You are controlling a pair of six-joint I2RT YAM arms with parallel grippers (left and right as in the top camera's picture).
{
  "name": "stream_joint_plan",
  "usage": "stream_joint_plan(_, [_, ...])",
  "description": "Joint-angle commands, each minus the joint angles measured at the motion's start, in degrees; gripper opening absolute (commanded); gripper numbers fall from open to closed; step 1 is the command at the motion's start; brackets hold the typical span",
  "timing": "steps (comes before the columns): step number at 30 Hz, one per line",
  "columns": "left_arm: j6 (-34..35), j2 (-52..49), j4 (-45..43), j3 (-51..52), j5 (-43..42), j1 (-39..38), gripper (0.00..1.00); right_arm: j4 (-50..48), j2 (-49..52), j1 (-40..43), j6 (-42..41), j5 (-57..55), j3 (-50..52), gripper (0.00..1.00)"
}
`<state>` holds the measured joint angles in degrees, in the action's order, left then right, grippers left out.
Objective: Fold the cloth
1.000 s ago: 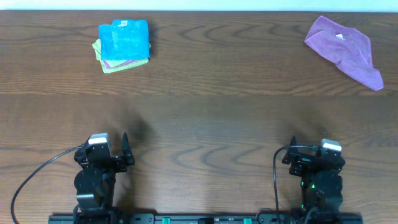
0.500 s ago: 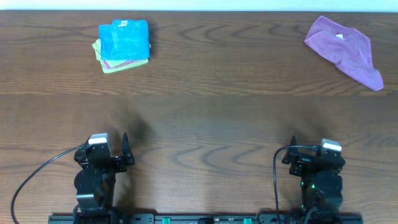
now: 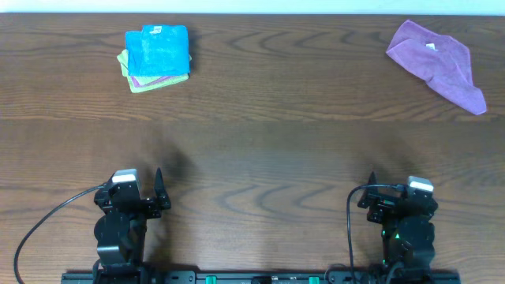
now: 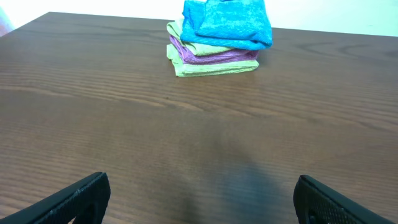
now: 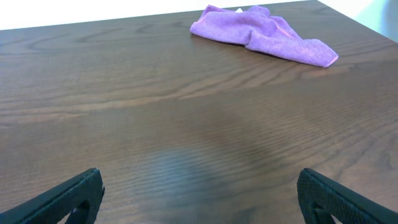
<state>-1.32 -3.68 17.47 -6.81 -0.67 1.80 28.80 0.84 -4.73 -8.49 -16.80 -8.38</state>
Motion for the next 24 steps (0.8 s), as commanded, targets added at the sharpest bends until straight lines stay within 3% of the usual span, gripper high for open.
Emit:
stream_joint_plan(1, [0.2,0.5,0.2,1.5,0.8,-0.1,0.95,-0.2,-0.4,0.8,0.7,-1.0,0.4,0.99])
stream_joint_plan(14, [0.2,0.5,0.2,1.5,0.8,-0.1,0.95,-2.3,-0.3,0.8,2.2,-2.6,0.4,0.99])
stream_joint_plan(18, [0.2,0.5,0.2,1.5,0.8,-0.1,0.95,-6.8,-0.3,0.8,1.9,-0.4,0.4,0.99])
stream_joint_plan(24, [0.2,0.5,0.2,1.5,0.8,-0.1,0.95,-20.2,-0.3,0.8,1.2,11.7,0.4,0.99])
